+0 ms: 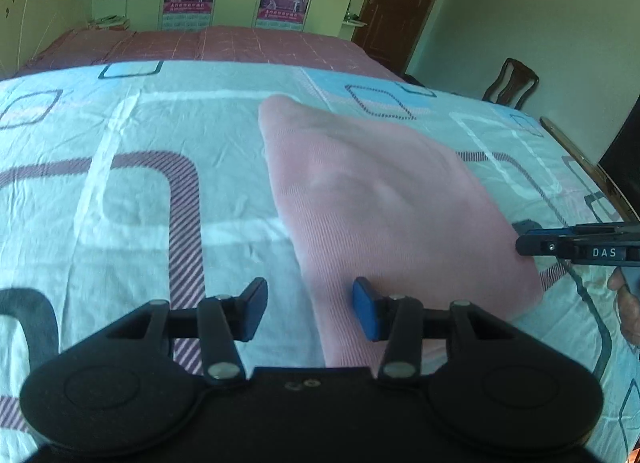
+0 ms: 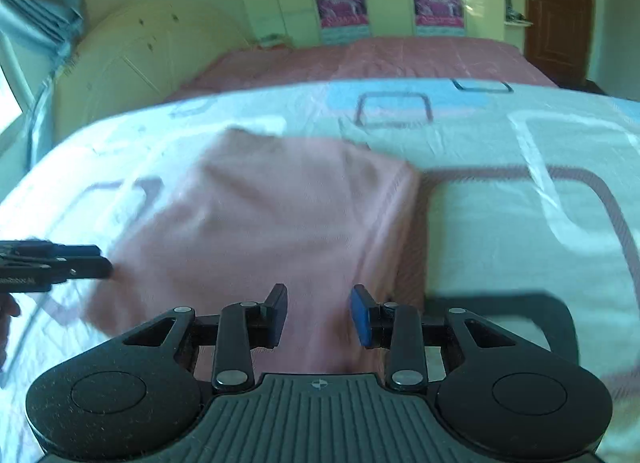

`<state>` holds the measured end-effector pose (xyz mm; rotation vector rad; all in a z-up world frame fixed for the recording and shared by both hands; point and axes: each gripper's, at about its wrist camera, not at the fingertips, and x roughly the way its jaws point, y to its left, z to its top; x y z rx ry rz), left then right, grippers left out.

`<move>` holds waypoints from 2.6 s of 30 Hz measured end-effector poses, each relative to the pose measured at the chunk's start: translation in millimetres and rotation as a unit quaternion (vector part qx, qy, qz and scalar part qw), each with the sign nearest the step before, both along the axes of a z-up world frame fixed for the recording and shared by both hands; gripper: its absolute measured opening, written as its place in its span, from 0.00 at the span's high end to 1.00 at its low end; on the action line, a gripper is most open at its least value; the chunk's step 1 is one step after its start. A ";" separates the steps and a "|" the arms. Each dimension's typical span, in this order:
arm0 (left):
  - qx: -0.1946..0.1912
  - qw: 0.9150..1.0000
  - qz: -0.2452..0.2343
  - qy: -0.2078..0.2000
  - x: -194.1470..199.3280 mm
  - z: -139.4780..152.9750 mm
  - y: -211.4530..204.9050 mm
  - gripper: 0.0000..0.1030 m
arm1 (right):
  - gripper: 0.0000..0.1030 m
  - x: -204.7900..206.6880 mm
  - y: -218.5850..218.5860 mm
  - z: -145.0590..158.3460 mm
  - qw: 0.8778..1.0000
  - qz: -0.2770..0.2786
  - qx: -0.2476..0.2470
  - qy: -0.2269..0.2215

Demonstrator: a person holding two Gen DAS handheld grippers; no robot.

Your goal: Fold small clothes

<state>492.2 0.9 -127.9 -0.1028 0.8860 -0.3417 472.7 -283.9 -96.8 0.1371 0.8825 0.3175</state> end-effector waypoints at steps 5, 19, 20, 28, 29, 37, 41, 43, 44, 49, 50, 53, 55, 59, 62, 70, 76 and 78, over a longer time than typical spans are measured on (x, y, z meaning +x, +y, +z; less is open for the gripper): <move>0.010 1.000 0.006 0.019 -3.1 -17.6 -5.1 0.56 | 0.67 -6.3 -14.4 -21.4 0.995 -0.031 0.071 0.055; 0.036 0.994 -0.097 0.022 -11.6 -9.7 -52.5 0.61 | 0.98 -11.4 -23.9 -19.8 0.999 -0.010 0.032 0.035; 0.041 0.994 -0.094 0.036 -9.7 -22.2 -54.9 0.61 | 0.98 -9.3 -21.5 -30.2 0.999 -0.010 0.024 0.048; 0.000 0.997 -0.050 -0.055 -2.6 23.4 -29.7 0.60 | 0.97 -12.7 -11.8 11.1 1.000 -0.001 0.006 -0.028; -0.002 0.997 -0.044 -0.060 6.9 24.6 -27.6 0.60 | 0.97 -7.8 -6.2 14.7 0.999 0.007 -0.003 -0.038; 0.014 0.997 -0.072 -0.015 60.4 -5.2 -50.3 0.61 | 0.60 34.7 15.2 24.3 0.996 -0.007 -0.051 -0.072; 0.005 0.998 -0.060 -0.021 53.3 -9.9 -46.0 0.61 | 0.61 22.0 5.4 39.8 0.995 -0.002 -0.023 -0.099; 0.006 0.998 -0.057 -0.021 53.2 -11.5 -47.5 0.61 | 0.74 27.6 15.8 31.1 0.996 0.034 -0.023 -0.075; 0.011 0.998 -0.057 -0.021 54.4 -11.7 -49.4 0.61 | 0.78 30.9 23.6 21.3 0.996 0.050 -0.037 -0.059; 0.046 0.996 -0.077 -0.019 58.0 -1.9 -57.3 0.60 | 0.78 48.7 25.6 -23.8 0.992 0.035 -0.117 0.015; 0.049 0.995 -0.078 -0.030 55.9 4.9 -56.3 0.60 | 0.78 49.0 25.0 -15.8 0.992 0.026 -0.120 0.005; 0.049 0.994 -0.075 -0.062 50.4 17.1 -49.8 0.60 | 0.78 52.2 20.3 10.8 0.993 0.012 -0.106 -0.048; 0.068 0.992 -0.070 -0.077 47.5 19.0 -46.4 0.60 | 0.78 59.0 17.0 19.9 0.994 0.005 -0.092 -0.060; 0.081 0.994 -0.069 -0.038 53.4 0.5 -43.0 0.61 | 0.78 71.6 24.6 19.9 0.995 0.043 -0.069 -0.062; 0.075 0.995 -0.060 -0.023 58.3 -3.4 -40.6 0.59 | 0.78 95.3 33.5 -20.4 0.988 0.039 -0.151 0.020; 0.058 0.993 -0.070 -0.072 117.4 22.8 -55.3 0.55 | 0.78 116.7 30.7 10.6 0.997 0.000 -0.054 -0.061; 0.098 0.993 -0.059 -0.011 157.7 -17.5 -67.3 0.49 | 0.59 159.9 43.6 -30.8 0.993 -0.005 -0.120 0.012; 0.111 0.992 -0.058 -0.013 153.6 -12.3 -70.9 0.50 | 0.59 158.8 43.9 -23.8 0.992 -0.011 -0.124 0.016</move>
